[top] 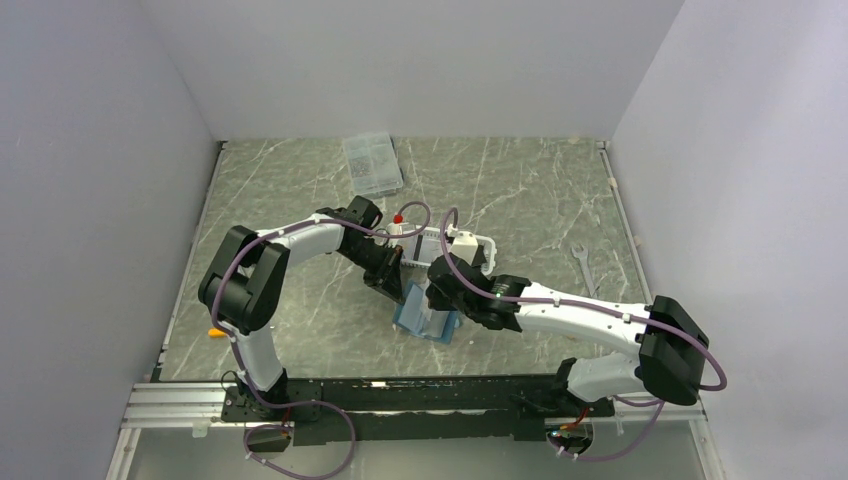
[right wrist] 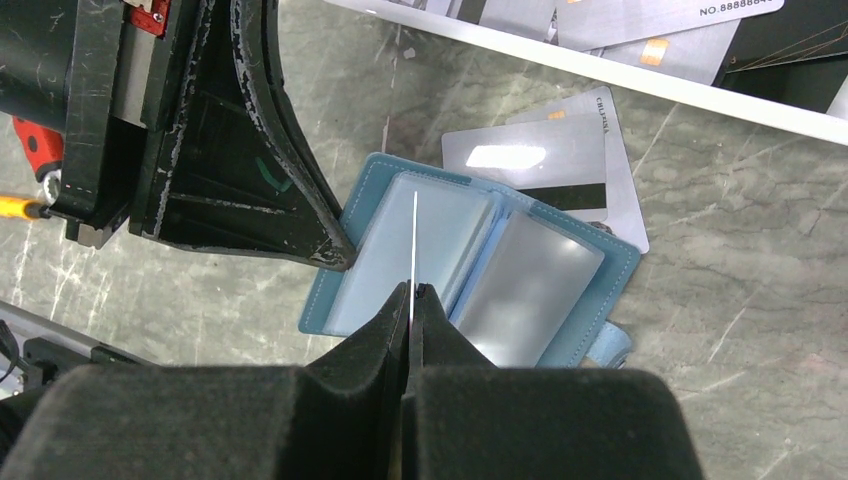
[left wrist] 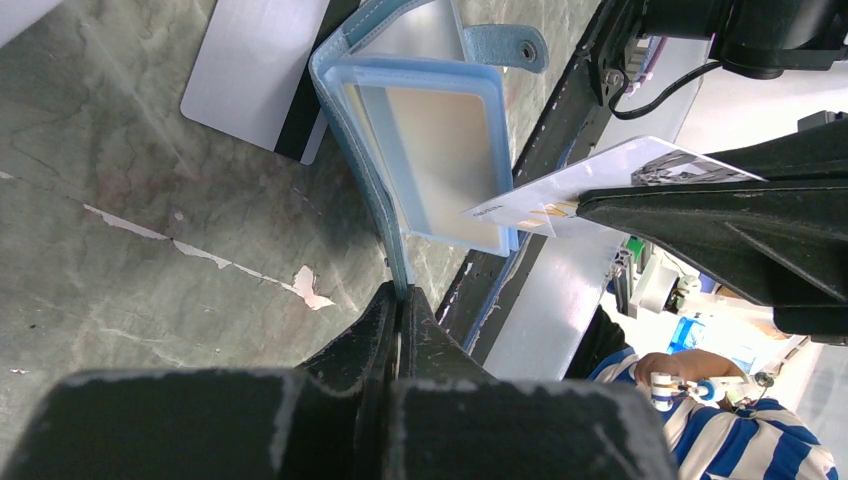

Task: Put the credit cards into the card holder
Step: Turn over the card slot in the card holder.

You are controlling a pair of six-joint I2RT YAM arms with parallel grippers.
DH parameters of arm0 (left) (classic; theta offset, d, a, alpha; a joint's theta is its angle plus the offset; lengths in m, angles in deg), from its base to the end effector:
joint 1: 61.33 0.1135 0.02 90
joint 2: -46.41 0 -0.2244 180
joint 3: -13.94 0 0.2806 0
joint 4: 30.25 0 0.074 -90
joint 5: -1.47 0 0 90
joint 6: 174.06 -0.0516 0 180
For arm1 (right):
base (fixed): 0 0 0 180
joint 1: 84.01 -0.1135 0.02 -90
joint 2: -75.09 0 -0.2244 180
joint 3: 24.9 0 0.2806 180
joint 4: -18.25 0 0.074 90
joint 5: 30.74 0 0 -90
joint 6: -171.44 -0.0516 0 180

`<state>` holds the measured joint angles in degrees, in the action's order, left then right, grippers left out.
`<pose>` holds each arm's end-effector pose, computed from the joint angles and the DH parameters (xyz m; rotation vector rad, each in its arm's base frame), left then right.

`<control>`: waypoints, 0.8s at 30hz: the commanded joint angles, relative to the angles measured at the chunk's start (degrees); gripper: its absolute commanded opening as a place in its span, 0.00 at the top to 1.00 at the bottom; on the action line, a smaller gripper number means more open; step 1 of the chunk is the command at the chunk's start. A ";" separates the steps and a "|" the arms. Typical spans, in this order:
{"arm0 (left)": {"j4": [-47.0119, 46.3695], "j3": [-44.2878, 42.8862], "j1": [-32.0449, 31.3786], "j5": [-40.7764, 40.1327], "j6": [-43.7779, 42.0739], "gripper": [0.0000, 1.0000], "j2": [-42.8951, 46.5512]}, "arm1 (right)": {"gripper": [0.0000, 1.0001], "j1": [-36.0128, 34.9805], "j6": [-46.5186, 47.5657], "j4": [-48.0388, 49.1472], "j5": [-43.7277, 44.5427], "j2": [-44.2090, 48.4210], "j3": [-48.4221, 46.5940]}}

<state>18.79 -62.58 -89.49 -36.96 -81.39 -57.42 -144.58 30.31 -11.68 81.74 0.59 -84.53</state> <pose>0.2877 -0.1999 0.0996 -0.7723 -2.6838 1.3872 0.1732 0.2669 0.1720 0.0004 2.3417 0.5436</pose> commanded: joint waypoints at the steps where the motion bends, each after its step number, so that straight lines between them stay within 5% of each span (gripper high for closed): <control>1: -0.49 -0.27 0.28 1.78 -0.35 1.00 0.04 | 1.00 -0.20 1.05 -0.33 0.68 0.69 -1.21; 12: -0.56 0.69 0.76 0.81 -1.36 1.00 -0.99 | 1.00 0.14 -0.73 -2.48 -1.21 3.73 3.30; 24: -4.18 4.97 1.42 0.07 -4.67 1.00 -4.17 | 1.00 10.68 -0.85 23.87 -19.93 4.86 18.00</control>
<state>16.73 -59.28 -88.51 -37.26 -83.33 -60.48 -136.54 30.00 0.08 69.41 5.97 -68.66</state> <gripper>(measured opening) 0.021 0.009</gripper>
